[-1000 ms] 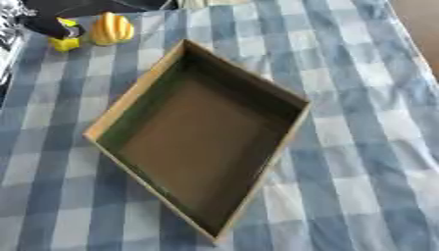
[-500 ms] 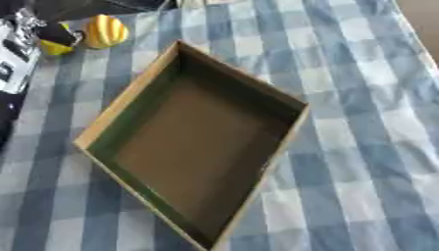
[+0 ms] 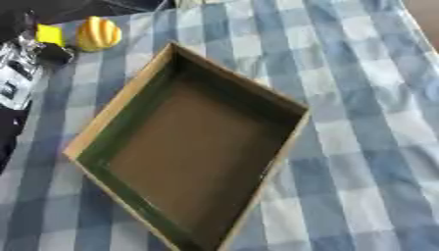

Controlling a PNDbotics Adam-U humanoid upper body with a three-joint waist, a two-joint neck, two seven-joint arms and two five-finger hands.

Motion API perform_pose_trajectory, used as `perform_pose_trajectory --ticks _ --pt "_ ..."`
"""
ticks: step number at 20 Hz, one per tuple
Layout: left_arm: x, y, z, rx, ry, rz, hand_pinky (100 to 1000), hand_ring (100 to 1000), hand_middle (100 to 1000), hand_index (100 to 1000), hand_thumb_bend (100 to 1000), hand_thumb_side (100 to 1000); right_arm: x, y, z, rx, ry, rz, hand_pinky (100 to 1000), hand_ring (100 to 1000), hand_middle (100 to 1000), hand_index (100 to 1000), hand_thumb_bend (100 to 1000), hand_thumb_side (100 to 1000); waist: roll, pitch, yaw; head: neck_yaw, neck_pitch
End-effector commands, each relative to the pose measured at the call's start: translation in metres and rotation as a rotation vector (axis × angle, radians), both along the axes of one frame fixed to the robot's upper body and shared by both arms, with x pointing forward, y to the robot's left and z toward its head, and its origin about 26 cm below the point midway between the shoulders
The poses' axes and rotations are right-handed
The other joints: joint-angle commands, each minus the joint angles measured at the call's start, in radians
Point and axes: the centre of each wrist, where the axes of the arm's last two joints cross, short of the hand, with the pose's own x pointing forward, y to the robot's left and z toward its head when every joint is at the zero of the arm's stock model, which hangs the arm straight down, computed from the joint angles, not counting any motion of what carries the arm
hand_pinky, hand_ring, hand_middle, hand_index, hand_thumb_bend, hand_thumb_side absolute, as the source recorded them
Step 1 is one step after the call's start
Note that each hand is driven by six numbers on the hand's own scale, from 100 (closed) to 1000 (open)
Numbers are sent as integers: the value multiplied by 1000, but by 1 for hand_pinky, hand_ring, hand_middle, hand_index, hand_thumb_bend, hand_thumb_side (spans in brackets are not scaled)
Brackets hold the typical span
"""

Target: Pick up objects on the table and place them in the box.

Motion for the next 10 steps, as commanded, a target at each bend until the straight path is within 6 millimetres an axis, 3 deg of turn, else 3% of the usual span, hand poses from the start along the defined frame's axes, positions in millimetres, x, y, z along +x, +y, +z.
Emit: perform_pose_trajectory --ticks 1,4,10 --pt "-10 21 16 -12 -61 38 732 764 641 765 135 100 -5 2 9 -19 -31 7 821 829 627 804 100 667 -5 -21 -6 12 -19" --pt "-10 25 13 -11 -94 42 690 699 546 667 100 100 -4 3 9 -17 -29 10 821 829 627 804 100 668 -4 -21 -11 15 -21" --pt "-25 1 37 117 -243 -65 685 674 525 642 100 100 -5 -3 2 -4 -7 -20 821 829 628 804 100 677 -23 -51 35 -18 19"
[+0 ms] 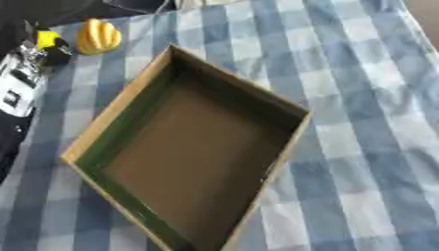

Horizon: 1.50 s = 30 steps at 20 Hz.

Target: Pick up objects on the table and place them in the box.

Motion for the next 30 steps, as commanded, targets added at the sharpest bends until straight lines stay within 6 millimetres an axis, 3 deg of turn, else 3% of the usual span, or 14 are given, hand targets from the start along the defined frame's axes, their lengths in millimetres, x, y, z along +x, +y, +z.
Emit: perform_pose_trajectory --ticks 1,5,8,16,22,27,30 --pt "-22 -5 40 127 -120 -52 686 673 525 642 100 100 -6 -3 7 -11 -26 -15 821 828 629 804 100 661 -17 -54 17 -21 22" --pt "-54 -47 64 266 -214 -259 686 671 521 635 100 100 -6 -4 3 -2 -13 -20 821 828 630 804 100 654 -37 -89 65 -43 58" --pt "-88 -84 71 337 -274 -445 688 668 523 636 100 100 -6 -5 1 6 -5 -20 822 827 632 805 100 649 -51 -114 94 -60 79" --pt "-174 -171 46 532 -327 -893 685 657 533 653 100 100 -5 -7 -5 33 12 -20 823 826 635 805 100 641 -74 -164 147 -98 116" --pt "-183 -215 14 690 -263 -1161 700 691 581 702 100 100 -6 -9 -8 45 18 -29 823 827 634 805 100 641 -82 -176 164 -125 131" --pt "-185 -231 0 717 -141 -1289 752 775 708 818 389 100 -6 -10 -10 53 22 -32 823 827 634 805 100 643 -83 -177 170 -131 133" --pt "-187 -237 -4 760 -68 -1340 757 784 722 822 399 100 -6 -10 -10 55 24 -33 824 827 634 806 100 644 -83 -177 171 -132 136"
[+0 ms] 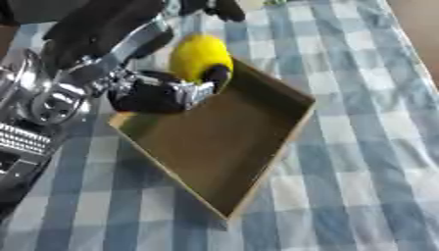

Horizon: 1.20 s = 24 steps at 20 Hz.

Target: Pick up objects on the table and place them in the box.

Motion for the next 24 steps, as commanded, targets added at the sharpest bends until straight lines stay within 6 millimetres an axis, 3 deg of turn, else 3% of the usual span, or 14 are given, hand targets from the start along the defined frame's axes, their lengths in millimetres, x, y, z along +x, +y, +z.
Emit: perform_pose_trajectory --ticks 1,3,11,22,24 --pt "-6 -5 1 70 17 -38 755 783 725 824 393 100 -5 -1 9 -10 -29 -3 824 828 634 806 100 644 -6 -26 1 -5 6" --pt "-7 -9 -1 97 31 -55 759 788 740 834 434 100 -5 -1 8 -9 -28 -2 824 828 633 806 100 645 -7 -26 0 -6 8" --pt "-7 -12 -15 127 81 -34 753 795 736 834 309 100 -5 -1 7 -5 -27 -1 824 828 632 806 100 647 -9 -25 -8 -3 14" --pt "-2 1 -12 -10 40 50 775 814 760 831 267 100 -5 -2 7 -3 -29 -2 825 829 632 806 100 646 -10 -22 -10 -6 -1" --pt "2 14 -6 -62 -24 117 811 838 794 853 318 210 -5 -2 8 -5 -32 -5 825 829 632 806 100 645 -9 -22 -9 -9 -2"
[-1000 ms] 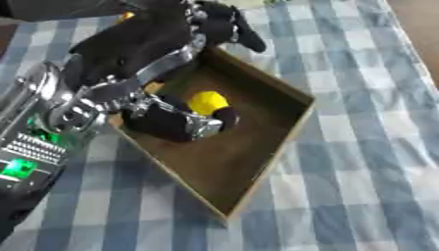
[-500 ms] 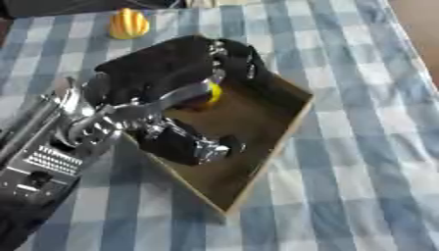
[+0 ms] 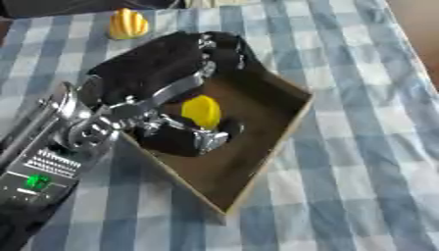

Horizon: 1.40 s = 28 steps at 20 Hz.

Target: Pick up objects on the table and place them in the box.

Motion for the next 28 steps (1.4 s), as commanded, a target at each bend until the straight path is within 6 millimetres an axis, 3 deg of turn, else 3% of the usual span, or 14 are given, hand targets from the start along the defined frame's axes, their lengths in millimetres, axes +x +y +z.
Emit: perform_pose_trajectory --ticks 1,4,9,15,19,28 --pt "2 24 19 -85 -117 113 819 845 802 859 335 232 -5 -1 10 -19 -36 -5 825 829 632 806 100 645 -5 -22 1 -6 -12" --pt "12 56 39 -205 -179 303 840 868 823 876 355 275 -5 -2 10 -19 -37 -8 825 829 632 806 100 646 -2 -22 2 -9 -11" --pt "51 97 66 -326 -193 531 860 897 834 879 401 293 -5 -2 10 -22 -36 -9 825 829 631 806 100 647 -1 -21 0 -4 -13" --pt "97 120 81 -321 -169 640 874 912 848 908 469 256 -5 0 13 -31 -47 3 826 830 631 807 100 649 0 -9 -19 26 -29" --pt "125 131 83 -326 -75 687 886 934 861 906 478 100 -5 1 17 -36 -59 9 826 830 631 807 100 649 7 4 -49 47 -45" --pt "159 156 81 -327 15 784 913 958 871 909 543 100 -5 4 25 -41 -96 29 826 830 629 806 100 650 51 34 -164 101 -82"
